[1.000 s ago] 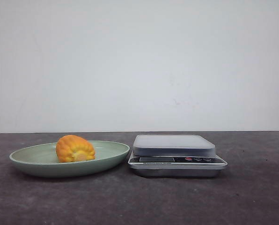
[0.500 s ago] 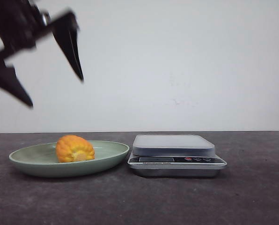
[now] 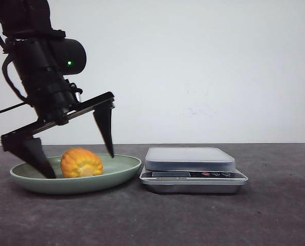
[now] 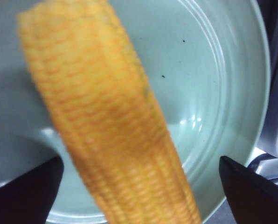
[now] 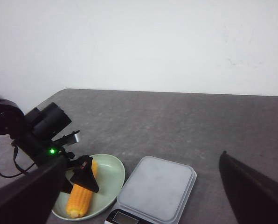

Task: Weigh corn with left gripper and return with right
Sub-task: 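Lower the open left gripper onto the yellow corn cob on the plate and close, then lift the corn with the left gripper and carry it over the scale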

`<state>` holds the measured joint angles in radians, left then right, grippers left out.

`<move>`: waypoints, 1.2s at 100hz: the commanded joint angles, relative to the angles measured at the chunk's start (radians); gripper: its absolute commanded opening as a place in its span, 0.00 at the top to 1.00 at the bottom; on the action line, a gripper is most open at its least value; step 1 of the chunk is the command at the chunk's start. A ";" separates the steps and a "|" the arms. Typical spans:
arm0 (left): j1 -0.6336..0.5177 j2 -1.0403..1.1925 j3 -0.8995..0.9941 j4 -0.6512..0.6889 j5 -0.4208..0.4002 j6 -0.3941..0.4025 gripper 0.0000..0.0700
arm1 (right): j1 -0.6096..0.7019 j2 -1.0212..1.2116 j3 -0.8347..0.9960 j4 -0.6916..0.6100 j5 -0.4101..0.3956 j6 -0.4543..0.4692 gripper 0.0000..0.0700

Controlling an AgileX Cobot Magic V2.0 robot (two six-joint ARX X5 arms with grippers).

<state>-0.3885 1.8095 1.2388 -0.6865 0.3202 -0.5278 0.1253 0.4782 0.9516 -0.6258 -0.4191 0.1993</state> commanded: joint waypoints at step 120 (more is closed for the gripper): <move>-0.019 -0.425 0.078 0.442 0.152 0.089 0.98 | 0.018 0.003 0.019 -0.012 0.027 -0.005 0.06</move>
<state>-0.3985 1.4010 1.2854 -0.3119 0.4698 -0.4370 0.1349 0.4782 0.9516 -0.6441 -0.3920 0.1978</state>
